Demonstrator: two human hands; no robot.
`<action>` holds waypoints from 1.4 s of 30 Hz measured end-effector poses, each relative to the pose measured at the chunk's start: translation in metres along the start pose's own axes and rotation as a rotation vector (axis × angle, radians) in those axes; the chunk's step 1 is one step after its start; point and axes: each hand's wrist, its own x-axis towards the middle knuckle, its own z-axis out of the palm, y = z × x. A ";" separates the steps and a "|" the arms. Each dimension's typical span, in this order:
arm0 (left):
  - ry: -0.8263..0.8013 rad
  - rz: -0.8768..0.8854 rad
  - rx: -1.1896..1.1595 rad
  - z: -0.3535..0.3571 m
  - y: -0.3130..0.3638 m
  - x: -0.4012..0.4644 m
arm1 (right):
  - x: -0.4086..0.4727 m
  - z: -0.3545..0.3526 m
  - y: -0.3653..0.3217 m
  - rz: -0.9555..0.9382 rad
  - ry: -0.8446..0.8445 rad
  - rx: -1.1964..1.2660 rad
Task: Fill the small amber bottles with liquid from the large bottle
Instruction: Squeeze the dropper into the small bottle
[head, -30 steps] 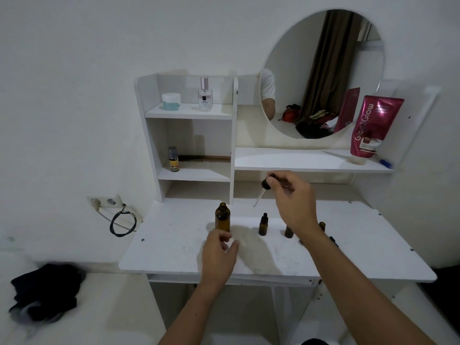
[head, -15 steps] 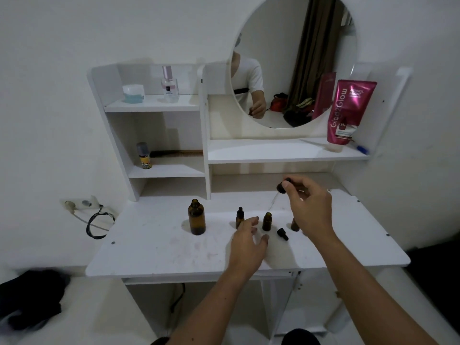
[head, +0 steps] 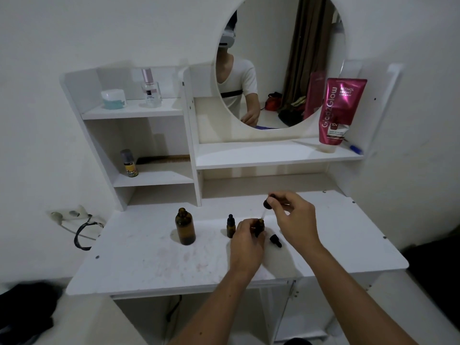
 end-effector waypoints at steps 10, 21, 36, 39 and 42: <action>-0.003 0.034 -0.004 0.003 -0.008 0.005 | -0.001 0.010 0.007 0.020 -0.067 -0.060; -0.010 0.046 0.005 0.004 -0.012 0.005 | -0.002 0.013 0.000 0.031 -0.101 -0.089; -0.099 -0.012 -0.095 -0.046 -0.017 -0.042 | -0.004 0.000 -0.041 -0.052 0.058 -0.030; -0.055 0.013 -0.111 -0.078 -0.022 -0.055 | -0.006 0.012 -0.057 -0.103 0.050 0.002; 0.073 -0.025 -0.115 -0.114 -0.030 -0.057 | -0.010 0.031 -0.075 -0.089 -0.013 0.092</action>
